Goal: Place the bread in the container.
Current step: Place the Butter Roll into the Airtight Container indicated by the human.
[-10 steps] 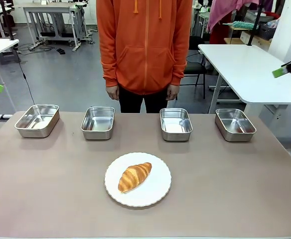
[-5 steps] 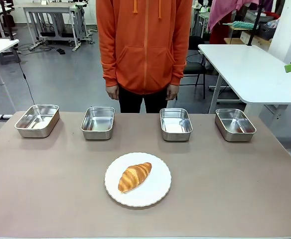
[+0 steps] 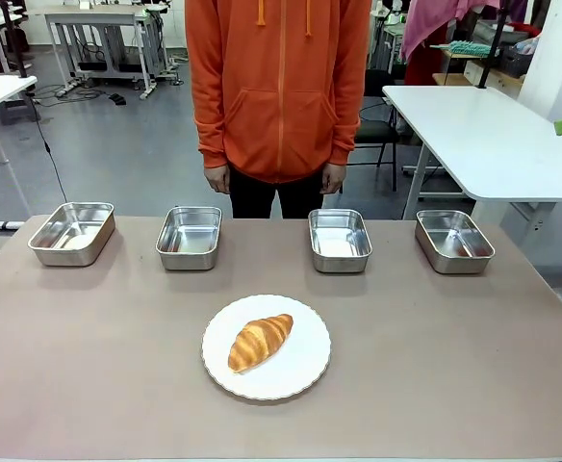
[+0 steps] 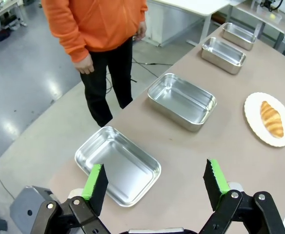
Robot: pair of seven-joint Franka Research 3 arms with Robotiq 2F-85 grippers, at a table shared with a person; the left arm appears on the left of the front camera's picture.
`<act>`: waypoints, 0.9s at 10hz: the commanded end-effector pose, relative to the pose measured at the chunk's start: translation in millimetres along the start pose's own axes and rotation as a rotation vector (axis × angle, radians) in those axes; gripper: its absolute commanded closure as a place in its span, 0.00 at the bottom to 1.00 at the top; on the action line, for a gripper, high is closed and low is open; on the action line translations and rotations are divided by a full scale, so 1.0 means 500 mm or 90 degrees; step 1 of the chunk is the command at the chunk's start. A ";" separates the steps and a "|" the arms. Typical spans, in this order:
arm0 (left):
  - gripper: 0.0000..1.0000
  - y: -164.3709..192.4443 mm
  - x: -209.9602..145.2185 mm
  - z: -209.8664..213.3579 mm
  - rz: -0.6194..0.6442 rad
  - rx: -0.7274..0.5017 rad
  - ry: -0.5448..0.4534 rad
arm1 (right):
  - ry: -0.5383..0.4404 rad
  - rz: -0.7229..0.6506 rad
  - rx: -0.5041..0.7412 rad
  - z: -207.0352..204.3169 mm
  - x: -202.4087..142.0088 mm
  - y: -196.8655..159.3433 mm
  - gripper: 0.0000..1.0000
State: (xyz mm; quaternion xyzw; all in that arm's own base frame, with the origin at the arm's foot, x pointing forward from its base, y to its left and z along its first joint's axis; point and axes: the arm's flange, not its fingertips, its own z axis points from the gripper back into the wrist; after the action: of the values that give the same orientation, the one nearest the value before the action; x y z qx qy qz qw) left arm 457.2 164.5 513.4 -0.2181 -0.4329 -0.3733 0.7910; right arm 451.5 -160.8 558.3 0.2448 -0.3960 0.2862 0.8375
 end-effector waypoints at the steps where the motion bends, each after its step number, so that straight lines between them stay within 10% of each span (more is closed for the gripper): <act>1: 0.00 -0.019 0.000 -0.008 0.000 0.001 -0.001 | -0.013 0.010 0.005 -0.002 0.006 -0.011 0.00; 9: 0.00 -0.011 0.004 -0.018 -0.002 -0.010 0.004 | 0.003 -0.001 -0.001 -0.003 0.000 -0.001 0.00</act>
State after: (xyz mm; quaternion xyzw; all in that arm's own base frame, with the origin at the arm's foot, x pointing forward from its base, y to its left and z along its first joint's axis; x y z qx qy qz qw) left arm 459.4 152.8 509.1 -0.2230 -0.4226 -0.3783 0.7928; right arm 454.1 -160.9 556.4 0.2397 -0.3908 0.2851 0.8417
